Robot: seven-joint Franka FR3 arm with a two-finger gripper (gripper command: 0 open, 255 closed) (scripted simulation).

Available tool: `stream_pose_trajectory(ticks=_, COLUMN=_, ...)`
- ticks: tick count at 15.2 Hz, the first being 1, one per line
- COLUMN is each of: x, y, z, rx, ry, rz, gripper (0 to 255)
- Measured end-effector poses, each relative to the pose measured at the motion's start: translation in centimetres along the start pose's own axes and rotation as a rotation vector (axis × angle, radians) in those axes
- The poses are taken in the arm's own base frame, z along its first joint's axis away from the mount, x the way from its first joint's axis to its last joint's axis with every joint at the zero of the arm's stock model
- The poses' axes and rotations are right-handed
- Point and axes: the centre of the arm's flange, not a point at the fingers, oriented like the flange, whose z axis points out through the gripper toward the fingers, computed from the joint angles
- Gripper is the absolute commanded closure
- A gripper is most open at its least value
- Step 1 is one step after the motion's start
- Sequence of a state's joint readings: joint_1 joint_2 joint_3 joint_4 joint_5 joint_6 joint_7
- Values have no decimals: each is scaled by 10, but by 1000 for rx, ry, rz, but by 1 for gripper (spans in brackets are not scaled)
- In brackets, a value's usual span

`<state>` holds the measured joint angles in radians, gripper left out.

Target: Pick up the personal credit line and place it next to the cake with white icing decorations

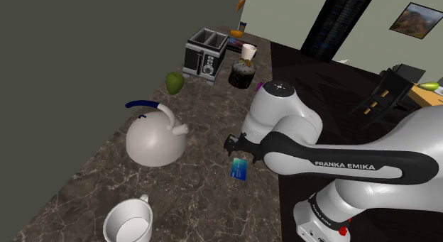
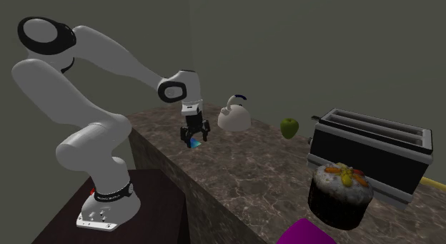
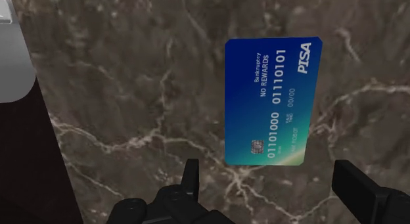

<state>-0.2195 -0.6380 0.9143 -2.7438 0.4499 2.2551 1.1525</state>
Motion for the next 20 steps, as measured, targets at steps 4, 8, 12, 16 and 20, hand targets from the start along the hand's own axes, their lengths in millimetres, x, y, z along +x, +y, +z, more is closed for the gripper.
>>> stream_pose_trajectory(ticks=4, x=0, y=0, z=1, rx=0, ry=0, rz=0, gripper=0)
stream_pose_trajectory(ticks=8, x=0, y=-1, z=-1, rx=7, ry=2, rz=0, gripper=255)
stream_pose_trajectory(ticks=12, x=1, y=-1, z=-1, rx=5, ry=1, rz=-1, gripper=255)
stream_pose_trajectory(ticks=16, x=1, y=-1, z=-3, rx=3, ry=1, rz=0, gripper=255)
stream_pose_trajectory(ticks=20, x=4, y=0, z=-20, rx=1, ry=1, rz=0, gripper=255)
